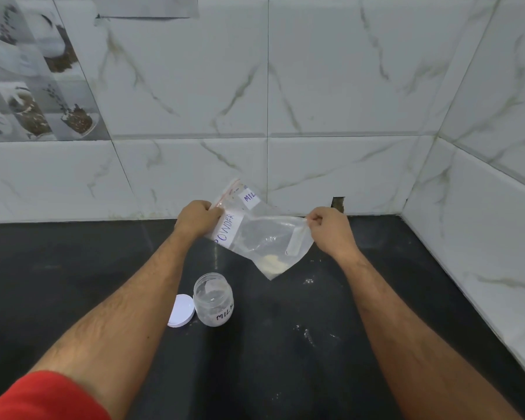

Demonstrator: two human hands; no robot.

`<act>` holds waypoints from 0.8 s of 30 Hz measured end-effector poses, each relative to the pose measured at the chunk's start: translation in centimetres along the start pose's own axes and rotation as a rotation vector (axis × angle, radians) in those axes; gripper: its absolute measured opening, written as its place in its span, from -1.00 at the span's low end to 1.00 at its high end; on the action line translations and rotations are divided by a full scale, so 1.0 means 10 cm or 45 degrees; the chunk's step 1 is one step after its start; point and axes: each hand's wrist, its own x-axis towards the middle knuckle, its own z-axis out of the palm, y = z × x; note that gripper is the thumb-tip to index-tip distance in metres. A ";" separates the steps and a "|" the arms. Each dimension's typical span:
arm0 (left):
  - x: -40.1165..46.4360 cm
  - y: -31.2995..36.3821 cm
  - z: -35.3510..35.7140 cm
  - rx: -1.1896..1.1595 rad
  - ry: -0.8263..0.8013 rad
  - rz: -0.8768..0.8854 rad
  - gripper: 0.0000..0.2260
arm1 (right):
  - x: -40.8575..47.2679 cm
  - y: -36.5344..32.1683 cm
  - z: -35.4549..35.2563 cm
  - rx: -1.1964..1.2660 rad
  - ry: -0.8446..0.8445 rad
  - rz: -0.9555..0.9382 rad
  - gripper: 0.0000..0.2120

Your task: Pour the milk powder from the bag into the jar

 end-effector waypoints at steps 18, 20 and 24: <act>-0.25 1.11 0.18 -0.562 0.131 0.236 -0.79 | -0.68 0.20 0.90 1.746 -0.282 1.117 -0.08; -0.33 1.19 0.16 -0.603 0.113 0.249 -0.77 | -0.70 0.14 0.99 2.101 -0.421 1.055 0.13; -0.43 1.13 0.14 -0.702 -0.004 0.225 -0.82 | -0.52 0.04 0.91 2.635 -0.293 0.895 0.32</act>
